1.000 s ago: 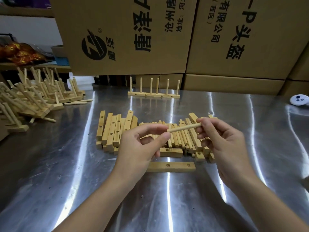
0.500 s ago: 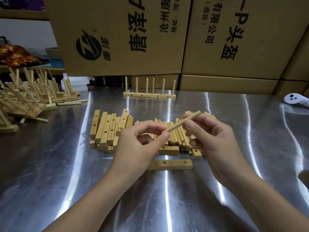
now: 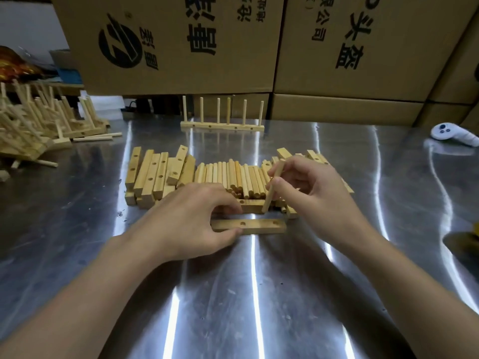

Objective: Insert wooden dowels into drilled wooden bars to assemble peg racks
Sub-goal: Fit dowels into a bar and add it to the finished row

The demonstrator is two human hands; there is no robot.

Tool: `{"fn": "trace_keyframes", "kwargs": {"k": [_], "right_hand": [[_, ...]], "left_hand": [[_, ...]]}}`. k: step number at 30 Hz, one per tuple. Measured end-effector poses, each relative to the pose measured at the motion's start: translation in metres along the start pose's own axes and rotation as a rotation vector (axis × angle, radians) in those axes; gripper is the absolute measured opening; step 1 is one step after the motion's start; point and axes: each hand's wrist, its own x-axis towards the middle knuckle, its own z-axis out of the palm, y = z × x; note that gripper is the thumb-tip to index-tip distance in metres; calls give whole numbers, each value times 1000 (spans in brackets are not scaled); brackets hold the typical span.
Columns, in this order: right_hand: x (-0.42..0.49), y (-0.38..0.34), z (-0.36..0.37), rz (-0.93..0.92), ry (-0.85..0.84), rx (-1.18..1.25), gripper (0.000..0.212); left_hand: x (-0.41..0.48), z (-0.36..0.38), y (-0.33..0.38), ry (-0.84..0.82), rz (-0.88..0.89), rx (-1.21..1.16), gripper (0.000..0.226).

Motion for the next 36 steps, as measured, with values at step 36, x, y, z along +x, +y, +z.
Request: {"fn": "trace_keyframes", "kwargs": {"k": [36], "right_hand": [[-12, -3, 30, -157, -171, -88, 9]], "left_hand": [[2, -3, -7, -140, -135, -427, 16]]}}
